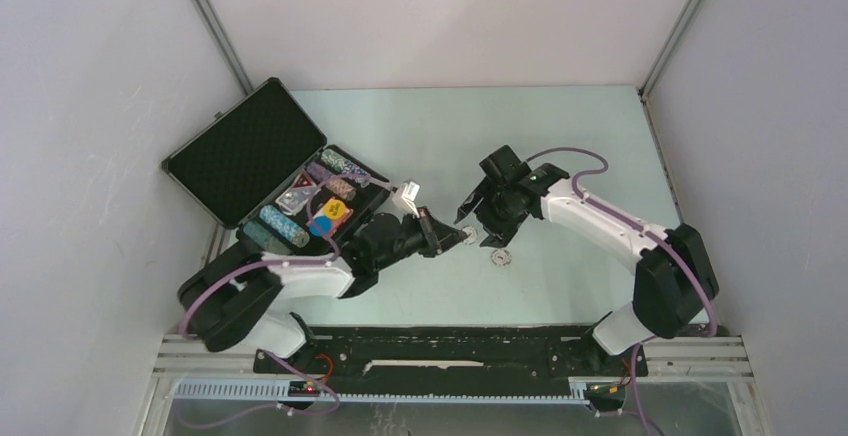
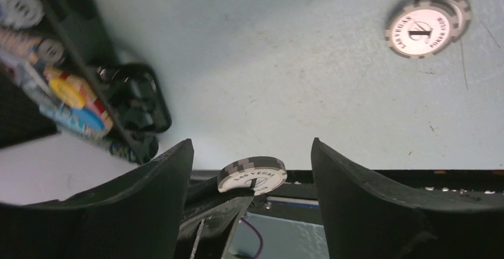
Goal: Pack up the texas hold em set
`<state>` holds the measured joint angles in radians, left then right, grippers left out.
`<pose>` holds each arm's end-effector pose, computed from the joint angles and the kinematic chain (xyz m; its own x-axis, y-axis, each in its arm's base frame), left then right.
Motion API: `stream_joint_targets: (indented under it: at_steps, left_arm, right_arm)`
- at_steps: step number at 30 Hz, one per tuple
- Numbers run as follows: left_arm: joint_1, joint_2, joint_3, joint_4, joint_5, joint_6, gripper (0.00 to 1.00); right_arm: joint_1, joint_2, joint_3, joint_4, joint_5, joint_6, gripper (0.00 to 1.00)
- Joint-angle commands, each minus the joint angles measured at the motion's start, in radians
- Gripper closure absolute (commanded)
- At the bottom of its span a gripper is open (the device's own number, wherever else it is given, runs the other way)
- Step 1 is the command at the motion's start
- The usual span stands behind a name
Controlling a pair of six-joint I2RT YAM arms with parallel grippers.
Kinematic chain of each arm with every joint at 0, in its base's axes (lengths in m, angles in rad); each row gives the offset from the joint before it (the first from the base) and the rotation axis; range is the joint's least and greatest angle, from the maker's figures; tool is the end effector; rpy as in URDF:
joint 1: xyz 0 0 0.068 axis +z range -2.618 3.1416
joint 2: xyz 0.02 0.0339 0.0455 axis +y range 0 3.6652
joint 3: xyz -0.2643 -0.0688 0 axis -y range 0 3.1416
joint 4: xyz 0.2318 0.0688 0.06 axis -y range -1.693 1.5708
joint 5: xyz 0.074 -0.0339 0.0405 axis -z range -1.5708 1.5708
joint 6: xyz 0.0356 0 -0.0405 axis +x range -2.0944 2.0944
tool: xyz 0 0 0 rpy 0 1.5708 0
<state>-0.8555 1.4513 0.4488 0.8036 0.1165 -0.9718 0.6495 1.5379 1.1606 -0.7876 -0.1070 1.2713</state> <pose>0.1746 -0.2073 0.1912 -0.7540 -0.3828 -0.5337 0.3578 0.4420 -0.8226 0.2303 0.1797 0.2475 -0.8225 0.5683 -0.0227 0.5118 0.7570 0.4062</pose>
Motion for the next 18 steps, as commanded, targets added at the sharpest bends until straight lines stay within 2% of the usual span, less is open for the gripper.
stream_joint_targets:
  at_steps: [1, 4, 5, 8, 11, 14, 18]
  left_arm:
    - [-0.022, -0.177, 0.057, -0.222, -0.06, 0.197, 1.0]
    - [-0.027, -0.303, 0.08, -0.421, -0.071, 0.282, 1.0]
    - [-0.027, -0.347, 0.087, -0.492, -0.073, 0.313, 1.0]
    - [-0.027, -0.464, 0.116, -0.711, -0.057, 0.406, 1.0]
    - [-0.027, -0.571, 0.189, -0.964, -0.027, 0.51, 1.0]
    - [-0.027, -0.657, 0.31, -1.252, -0.053, 0.601, 1.0]
    - [-0.025, -0.679, 0.493, -1.584, -0.129, 0.76, 1.0]
  right_arm:
    - [0.021, -0.142, 0.022, 0.091, 0.004, -0.131, 0.13]
    - [0.015, -0.233, -0.008, 0.162, 0.009, -0.203, 0.01]
    - [0.006, -0.265, -0.022, 0.204, -0.01, -0.245, 0.01]
    - [-0.026, -0.347, -0.053, 0.309, -0.041, -0.388, 0.0]
    - [-0.034, -0.413, -0.08, 0.43, 0.028, -0.528, 0.0]
    - [-0.038, -0.434, -0.098, 0.563, 0.098, -0.649, 0.0]
    - [-0.054, -0.403, -0.145, 0.834, 0.161, -0.795, 0.0]
